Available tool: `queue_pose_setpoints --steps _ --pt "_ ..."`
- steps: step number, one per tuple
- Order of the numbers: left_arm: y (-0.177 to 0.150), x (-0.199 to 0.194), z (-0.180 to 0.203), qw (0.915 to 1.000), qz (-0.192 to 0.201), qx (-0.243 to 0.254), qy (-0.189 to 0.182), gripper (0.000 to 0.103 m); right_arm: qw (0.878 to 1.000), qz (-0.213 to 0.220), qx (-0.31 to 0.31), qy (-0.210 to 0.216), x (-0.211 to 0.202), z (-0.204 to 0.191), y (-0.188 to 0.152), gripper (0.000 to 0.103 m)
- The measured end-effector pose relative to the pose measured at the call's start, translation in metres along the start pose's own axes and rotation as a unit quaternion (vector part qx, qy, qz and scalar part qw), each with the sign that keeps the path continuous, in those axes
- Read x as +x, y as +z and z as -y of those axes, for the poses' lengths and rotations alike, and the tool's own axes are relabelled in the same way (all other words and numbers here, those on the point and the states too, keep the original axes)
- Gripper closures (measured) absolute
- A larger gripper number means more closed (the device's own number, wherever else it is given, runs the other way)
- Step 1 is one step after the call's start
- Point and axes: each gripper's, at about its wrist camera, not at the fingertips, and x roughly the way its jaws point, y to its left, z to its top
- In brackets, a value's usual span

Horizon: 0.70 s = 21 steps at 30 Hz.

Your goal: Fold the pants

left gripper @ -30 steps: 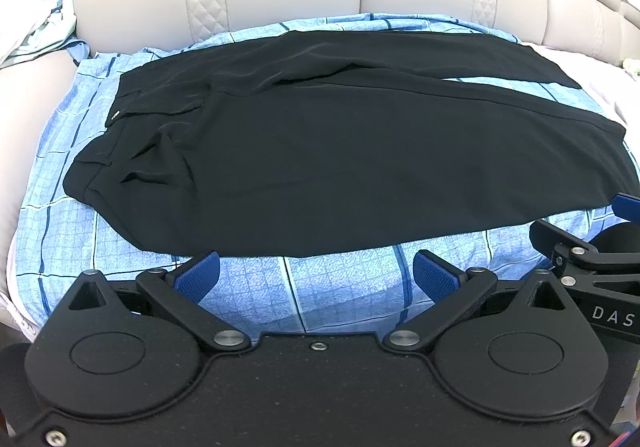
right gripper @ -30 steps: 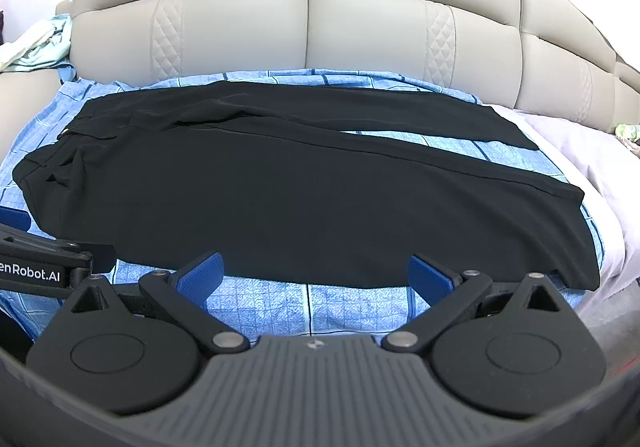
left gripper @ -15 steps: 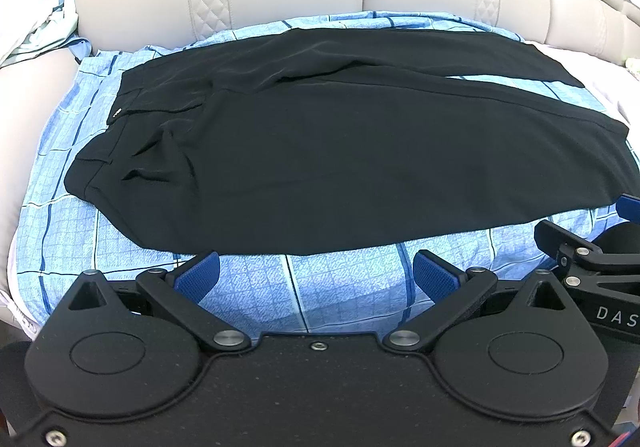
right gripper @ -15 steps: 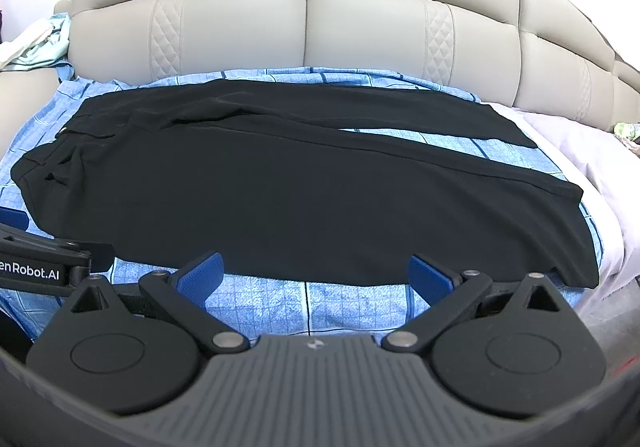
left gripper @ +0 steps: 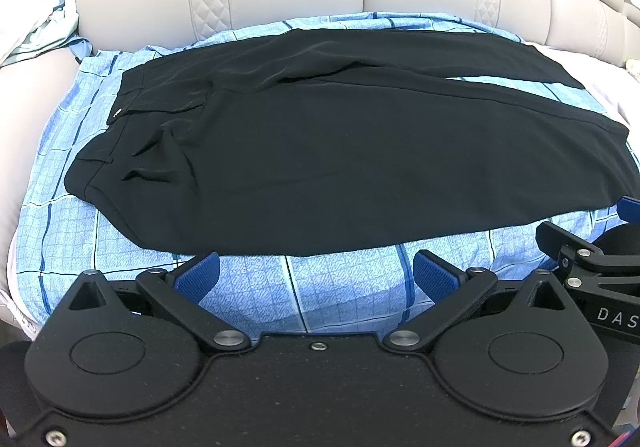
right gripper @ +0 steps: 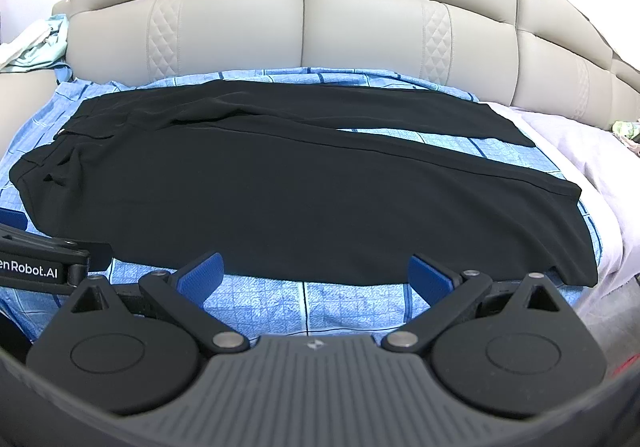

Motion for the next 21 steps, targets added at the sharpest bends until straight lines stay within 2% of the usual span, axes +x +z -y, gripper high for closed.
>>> queue_pose_setpoints --steps 21 --pt "0.0002 0.0007 -0.0003 1.0000 0.000 -0.002 0.002 0.000 1.000 0.000 0.000 -0.001 0.0002 0.0002 -0.0014 0.000"
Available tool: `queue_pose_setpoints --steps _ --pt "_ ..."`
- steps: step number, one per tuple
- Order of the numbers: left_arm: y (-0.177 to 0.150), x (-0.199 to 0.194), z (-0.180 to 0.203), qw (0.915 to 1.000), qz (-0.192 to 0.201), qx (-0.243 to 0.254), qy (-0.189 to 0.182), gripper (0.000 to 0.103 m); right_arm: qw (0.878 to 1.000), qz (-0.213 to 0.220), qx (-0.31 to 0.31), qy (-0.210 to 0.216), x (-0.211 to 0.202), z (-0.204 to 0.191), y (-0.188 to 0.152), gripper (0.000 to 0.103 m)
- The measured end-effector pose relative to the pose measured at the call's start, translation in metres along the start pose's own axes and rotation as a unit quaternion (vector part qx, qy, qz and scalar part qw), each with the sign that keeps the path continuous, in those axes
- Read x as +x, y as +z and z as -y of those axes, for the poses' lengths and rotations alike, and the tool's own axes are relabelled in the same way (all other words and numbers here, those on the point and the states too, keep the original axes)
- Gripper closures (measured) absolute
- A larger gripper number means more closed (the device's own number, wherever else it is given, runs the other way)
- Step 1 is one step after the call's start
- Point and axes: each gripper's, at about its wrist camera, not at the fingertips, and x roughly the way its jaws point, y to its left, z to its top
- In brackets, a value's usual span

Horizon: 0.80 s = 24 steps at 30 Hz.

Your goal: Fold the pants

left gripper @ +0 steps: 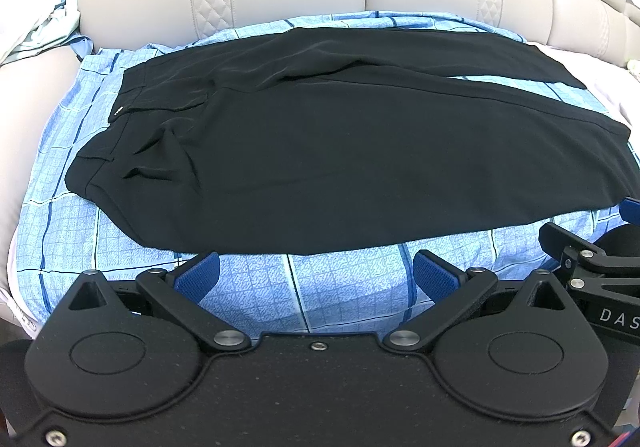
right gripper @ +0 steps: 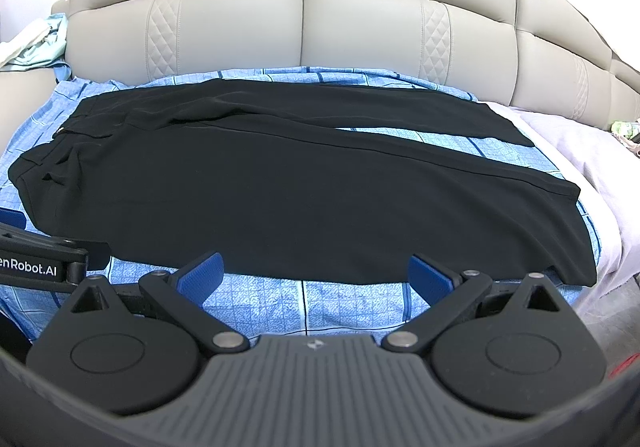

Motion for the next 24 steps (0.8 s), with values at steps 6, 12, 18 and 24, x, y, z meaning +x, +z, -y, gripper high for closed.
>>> queue_pose_setpoints --steps 6,12,18,24 --pt "-0.0011 0.0003 -0.0010 1.0000 0.000 -0.003 0.002 0.000 1.000 0.001 0.000 -0.001 0.0002 0.0008 -0.0006 0.000" --pt "-0.0012 0.0001 -0.0010 1.0000 0.000 -0.003 0.003 0.000 1.000 0.002 -0.002 -0.001 0.0009 0.0040 -0.0014 0.000" --pt "-0.0010 -0.0001 -0.0003 1.0000 0.000 -0.001 0.002 0.000 1.000 0.002 -0.003 -0.002 0.0007 0.0034 -0.0017 0.000" --pt "-0.0004 0.0010 0.0015 1.0000 -0.002 0.001 0.004 0.000 1.000 0.001 -0.004 -0.004 0.0012 0.0022 -0.0010 0.000"
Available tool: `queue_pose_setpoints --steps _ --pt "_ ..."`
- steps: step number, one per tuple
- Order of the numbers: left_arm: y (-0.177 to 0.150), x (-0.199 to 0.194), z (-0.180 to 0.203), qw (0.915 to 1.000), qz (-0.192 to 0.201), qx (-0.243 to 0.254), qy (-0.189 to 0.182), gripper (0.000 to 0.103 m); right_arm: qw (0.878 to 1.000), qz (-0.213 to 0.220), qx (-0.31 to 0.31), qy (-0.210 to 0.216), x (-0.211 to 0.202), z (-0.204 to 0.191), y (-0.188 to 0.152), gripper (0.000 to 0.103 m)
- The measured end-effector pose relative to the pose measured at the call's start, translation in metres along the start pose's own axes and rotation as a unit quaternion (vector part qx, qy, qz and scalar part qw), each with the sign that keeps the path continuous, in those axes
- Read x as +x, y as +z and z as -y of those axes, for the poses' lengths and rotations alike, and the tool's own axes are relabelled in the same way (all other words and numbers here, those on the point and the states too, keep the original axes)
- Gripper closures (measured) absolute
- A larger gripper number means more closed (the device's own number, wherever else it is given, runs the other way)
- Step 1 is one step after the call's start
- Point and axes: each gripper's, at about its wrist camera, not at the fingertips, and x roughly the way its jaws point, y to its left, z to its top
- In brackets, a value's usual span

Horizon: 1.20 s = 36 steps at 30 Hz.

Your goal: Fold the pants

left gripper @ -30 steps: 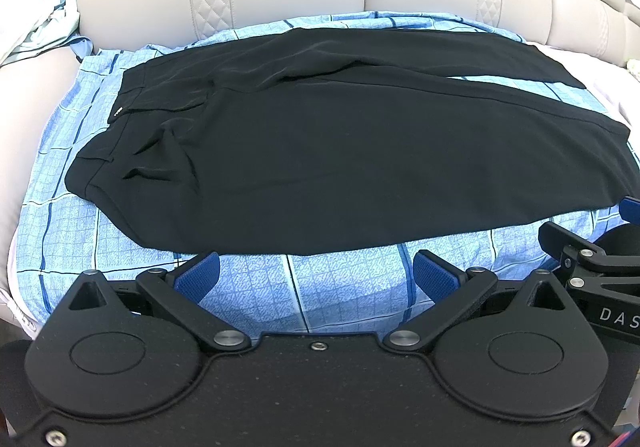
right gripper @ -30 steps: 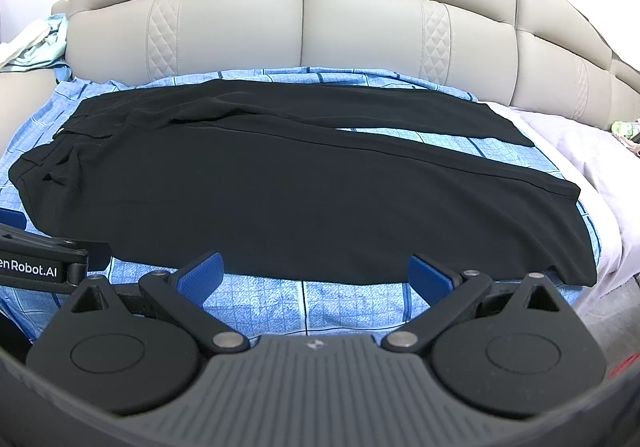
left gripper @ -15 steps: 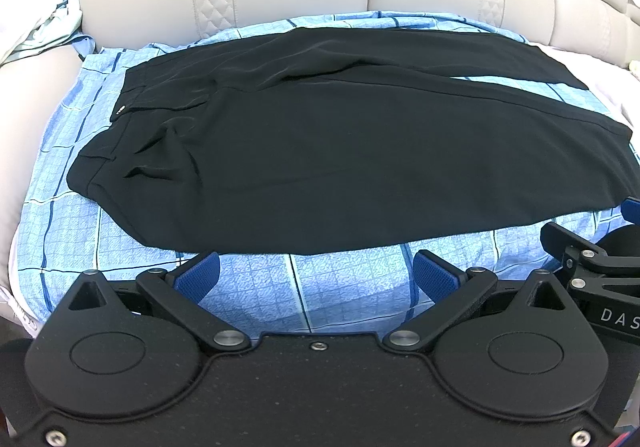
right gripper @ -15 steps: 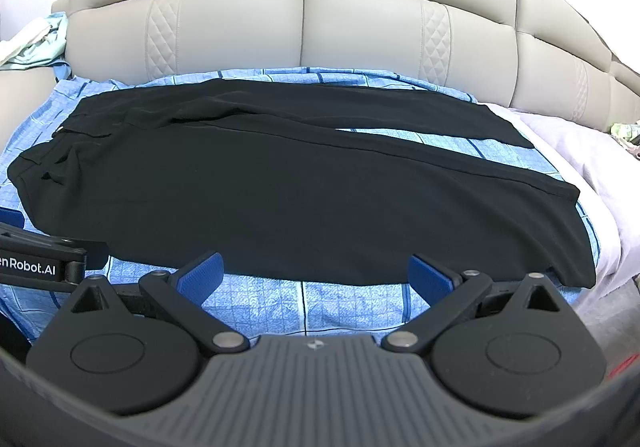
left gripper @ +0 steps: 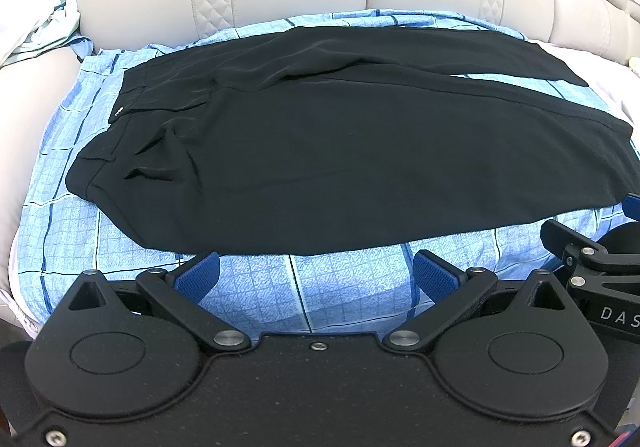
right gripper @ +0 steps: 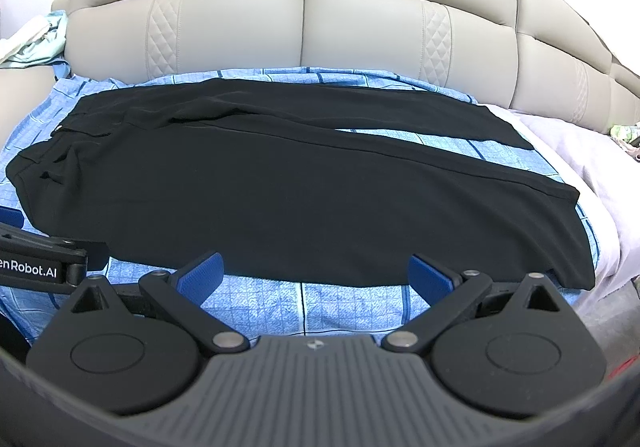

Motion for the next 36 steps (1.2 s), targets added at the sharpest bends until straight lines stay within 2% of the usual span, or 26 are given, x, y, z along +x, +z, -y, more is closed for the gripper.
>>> queue_pose_setpoints --steps 16,20,23,25,27,31,33,36 --pt "0.002 0.005 -0.003 1.0000 -0.002 -0.003 0.001 0.000 1.000 0.003 0.003 -0.008 0.005 -0.005 0.003 0.000" --pt "0.003 0.014 -0.012 0.9999 0.002 -0.010 0.006 0.000 1.000 0.018 0.009 0.011 0.014 -0.007 0.010 0.000" --pt "0.004 0.033 -0.026 0.9994 -0.022 -0.023 0.014 0.001 0.999 0.019 0.016 0.027 0.030 -0.011 0.019 0.000" --pt "0.004 0.044 -0.040 0.9978 -0.039 -0.045 0.028 0.007 0.999 0.019 0.023 0.031 0.042 -0.016 0.027 0.000" --pt "0.006 0.051 -0.055 0.9963 -0.044 -0.062 0.038 0.008 0.998 0.018 0.029 0.054 0.059 -0.024 0.042 0.000" --pt "0.012 0.056 -0.088 0.9916 -0.012 -0.103 0.078 0.007 0.990 0.019 0.035 0.134 0.095 -0.046 0.084 0.000" --pt "0.016 0.061 -0.109 0.9856 0.007 -0.134 0.103 0.007 0.983 0.009 0.037 0.178 0.120 -0.064 0.110 0.000" --pt "0.018 0.067 -0.139 0.9764 0.052 -0.170 0.123 0.007 0.978 0.017 0.005 0.210 0.148 -0.105 0.143 0.000"
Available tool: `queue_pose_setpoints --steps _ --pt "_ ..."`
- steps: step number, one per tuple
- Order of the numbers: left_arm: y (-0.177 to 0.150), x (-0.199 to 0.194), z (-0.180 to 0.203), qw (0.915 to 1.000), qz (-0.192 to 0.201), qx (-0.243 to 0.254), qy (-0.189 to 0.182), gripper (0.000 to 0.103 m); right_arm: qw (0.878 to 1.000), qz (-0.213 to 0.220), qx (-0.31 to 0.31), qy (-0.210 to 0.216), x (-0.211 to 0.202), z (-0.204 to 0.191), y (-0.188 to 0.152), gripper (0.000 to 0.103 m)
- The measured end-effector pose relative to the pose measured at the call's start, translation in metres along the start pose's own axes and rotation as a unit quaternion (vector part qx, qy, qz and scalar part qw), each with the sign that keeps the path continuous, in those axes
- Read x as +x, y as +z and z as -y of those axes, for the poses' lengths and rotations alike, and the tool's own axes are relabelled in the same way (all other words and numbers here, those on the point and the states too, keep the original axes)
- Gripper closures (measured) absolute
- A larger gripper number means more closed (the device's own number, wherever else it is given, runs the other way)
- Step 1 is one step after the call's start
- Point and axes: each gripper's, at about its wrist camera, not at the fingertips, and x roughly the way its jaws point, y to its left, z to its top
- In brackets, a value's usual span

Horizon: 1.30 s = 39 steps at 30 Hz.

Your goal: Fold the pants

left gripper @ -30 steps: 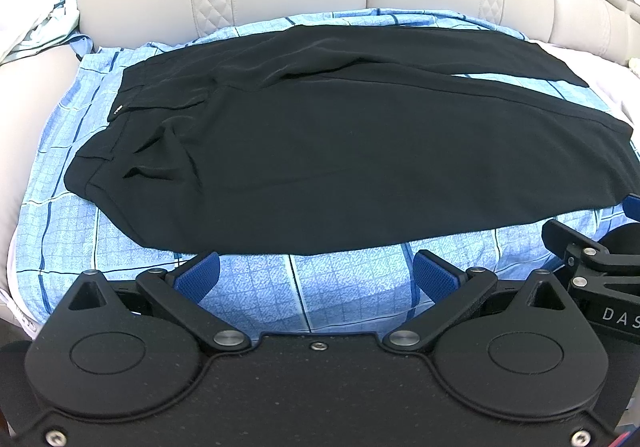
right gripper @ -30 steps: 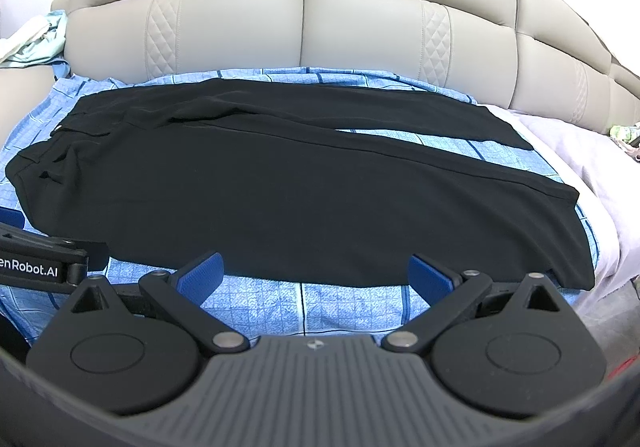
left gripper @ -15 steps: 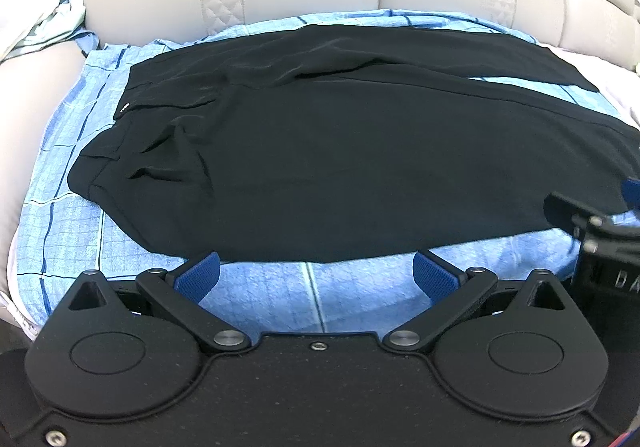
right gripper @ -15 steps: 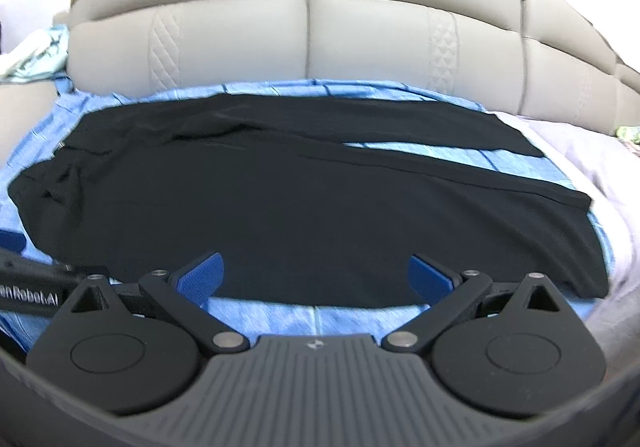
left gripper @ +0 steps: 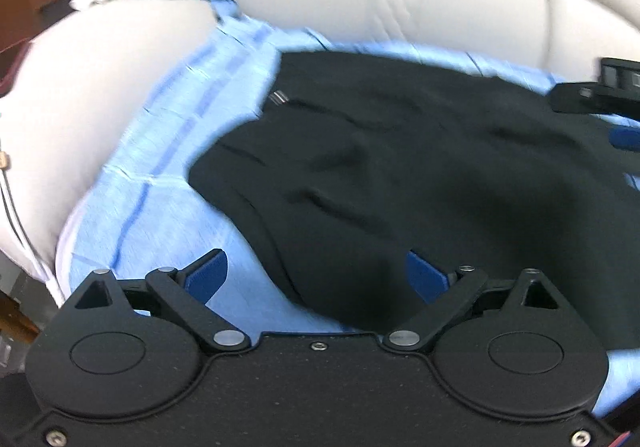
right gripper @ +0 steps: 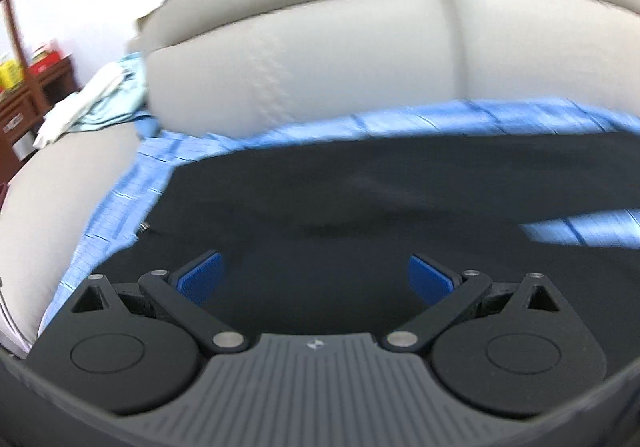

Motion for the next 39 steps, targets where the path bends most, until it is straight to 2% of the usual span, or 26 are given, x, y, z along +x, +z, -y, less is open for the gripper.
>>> queue_pose_setpoints --steps 2,4,8,12,16,19,22,26,27,29,31,32,35,36,37,38,39 --pt "0.007 0.012 -0.014 0.9995 0.020 -0.021 0.012 0.007 0.999 0.020 -0.048 0.008 0.026 -0.026 0.018 0.000" --pt "0.015 0.029 -0.030 0.9986 0.017 -0.044 0.022 0.007 0.996 0.021 -0.084 0.027 0.052 -0.051 0.037 0.000" --pt "0.017 0.052 -0.049 0.9946 0.004 -0.104 0.003 0.011 0.990 -0.007 -0.120 0.067 0.107 -0.102 0.066 0.005" --pt "0.013 0.071 -0.066 0.9896 -0.009 -0.141 -0.027 0.015 0.984 -0.052 -0.151 0.083 0.170 -0.152 0.082 0.010" --pt "0.010 0.072 -0.066 0.9926 0.015 -0.115 -0.034 0.015 0.977 -0.098 -0.179 0.059 0.233 -0.186 0.085 0.022" --pt "0.002 0.070 -0.070 0.9916 0.029 -0.116 -0.049 0.015 0.975 -0.116 -0.190 0.026 0.268 -0.201 0.081 0.026" --pt "0.002 0.069 -0.075 0.9881 0.029 -0.139 -0.059 0.013 0.970 -0.132 -0.203 -0.005 0.299 -0.210 0.075 0.030" --pt "0.003 0.069 -0.088 0.9793 0.025 -0.181 -0.088 0.013 0.970 -0.131 -0.206 -0.020 0.311 -0.216 0.072 0.030" --pt "0.003 0.068 -0.091 0.9767 0.024 -0.192 -0.092 0.019 0.970 -0.130 -0.205 -0.023 0.313 -0.217 0.072 0.030" --pt "0.001 0.063 -0.099 0.9707 0.026 -0.220 -0.094 0.047 0.969 -0.131 -0.207 -0.025 0.317 -0.220 0.073 0.029" --pt "-0.001 0.064 -0.107 0.9644 0.024 -0.246 -0.095 0.060 0.967 -0.137 -0.213 -0.030 0.320 -0.220 0.074 0.029" --pt "-0.001 0.065 -0.108 0.9632 0.024 -0.249 -0.098 0.061 0.967 -0.139 -0.213 -0.033 0.321 -0.221 0.074 0.029" --pt "0.000 0.064 -0.104 0.9669 0.030 -0.236 -0.092 0.059 0.968 -0.148 -0.198 -0.032 0.321 -0.218 0.077 0.032" --pt "0.001 0.064 -0.102 0.9687 0.032 -0.229 -0.090 0.058 0.969 -0.150 -0.194 -0.029 0.321 -0.217 0.078 0.040" --pt "0.002 0.066 -0.101 0.9696 0.032 -0.225 -0.091 0.053 0.969 -0.151 -0.192 -0.027 0.321 -0.218 0.078 0.043" --pt "0.004 0.069 -0.101 0.9688 0.032 -0.226 -0.098 0.043 0.969 -0.151 -0.192 -0.028 0.319 -0.218 0.078 0.045" --pt "0.005 0.071 -0.103 0.9656 0.033 -0.232 -0.113 0.036 0.969 -0.149 -0.194 -0.030 0.318 -0.219 0.078 0.049"
